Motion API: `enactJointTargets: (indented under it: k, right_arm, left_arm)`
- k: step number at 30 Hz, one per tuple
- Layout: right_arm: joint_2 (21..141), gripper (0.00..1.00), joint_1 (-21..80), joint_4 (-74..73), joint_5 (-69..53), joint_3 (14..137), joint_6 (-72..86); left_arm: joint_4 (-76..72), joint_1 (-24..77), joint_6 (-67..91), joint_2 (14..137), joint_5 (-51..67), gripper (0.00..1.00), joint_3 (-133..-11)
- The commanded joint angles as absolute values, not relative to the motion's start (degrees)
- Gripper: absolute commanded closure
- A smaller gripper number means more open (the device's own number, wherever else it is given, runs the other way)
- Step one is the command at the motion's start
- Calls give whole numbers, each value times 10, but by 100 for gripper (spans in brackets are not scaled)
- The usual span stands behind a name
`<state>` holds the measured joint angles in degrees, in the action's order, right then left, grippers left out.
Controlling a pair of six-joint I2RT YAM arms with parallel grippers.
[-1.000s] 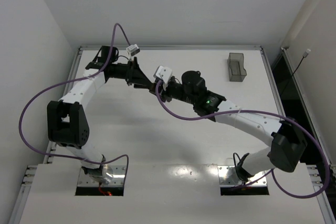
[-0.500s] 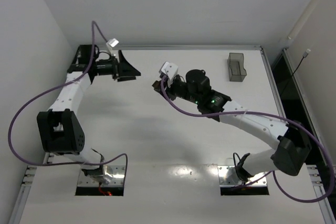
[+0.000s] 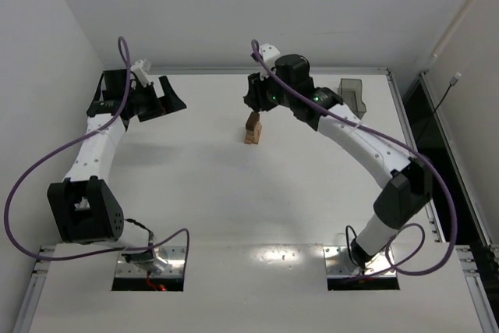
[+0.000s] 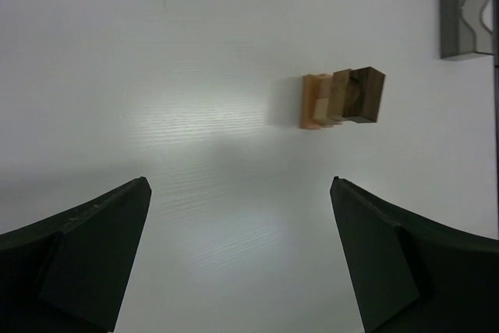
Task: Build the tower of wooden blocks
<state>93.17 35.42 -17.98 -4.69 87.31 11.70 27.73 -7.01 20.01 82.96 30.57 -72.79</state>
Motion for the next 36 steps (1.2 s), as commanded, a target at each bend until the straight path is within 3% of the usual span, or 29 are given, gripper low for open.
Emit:
enactJointTargets:
  k: [1,17,36]
  right_arm:
    - [970,100,335,-250,-70,918,182]
    - [1063,100,322,-301,13,994,304]
    - [1133,100,338,-296,85,1026,299]
  left_arm:
    - [301,-55,185,817,205,0,-751]
    - [280,-55,204,795,189,0,-713]
    - [247,-55,229,800,200,0,-688]
